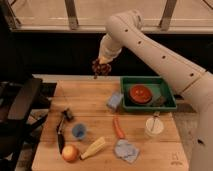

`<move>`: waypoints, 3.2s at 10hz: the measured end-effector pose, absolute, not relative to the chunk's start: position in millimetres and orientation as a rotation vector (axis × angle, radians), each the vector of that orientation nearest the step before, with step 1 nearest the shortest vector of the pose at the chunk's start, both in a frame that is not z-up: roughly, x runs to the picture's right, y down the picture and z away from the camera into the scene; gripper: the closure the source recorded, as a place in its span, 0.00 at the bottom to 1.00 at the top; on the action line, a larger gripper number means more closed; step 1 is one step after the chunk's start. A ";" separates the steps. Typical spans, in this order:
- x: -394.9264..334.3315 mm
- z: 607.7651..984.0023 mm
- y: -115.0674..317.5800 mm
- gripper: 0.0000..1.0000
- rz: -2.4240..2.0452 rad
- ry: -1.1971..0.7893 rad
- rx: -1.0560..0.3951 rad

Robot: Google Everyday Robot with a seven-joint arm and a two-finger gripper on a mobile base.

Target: Place grapes in tray

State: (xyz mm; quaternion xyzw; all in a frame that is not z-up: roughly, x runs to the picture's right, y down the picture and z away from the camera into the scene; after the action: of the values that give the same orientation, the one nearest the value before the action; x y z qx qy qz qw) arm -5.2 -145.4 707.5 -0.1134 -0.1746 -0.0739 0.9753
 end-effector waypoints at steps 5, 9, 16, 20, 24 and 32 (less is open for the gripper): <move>9.8 702.5 -155.6 1.00 -0.114 -0.291 -0.189; 100.8 700.8 -161.6 1.00 -0.009 -0.154 -0.146; 176.0 742.7 -153.1 1.00 -0.006 -0.047 -0.092; 184.2 792.6 -137.1 0.92 -0.009 -0.077 -0.101; 194.8 806.1 -139.0 0.52 0.054 -0.135 -0.111; 190.2 830.8 -124.1 0.20 0.097 -0.193 -0.157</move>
State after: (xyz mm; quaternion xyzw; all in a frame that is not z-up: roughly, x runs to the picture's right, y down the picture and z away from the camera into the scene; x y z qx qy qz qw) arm 190.2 -124.1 830.8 -0.0781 -0.0961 0.0484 0.9911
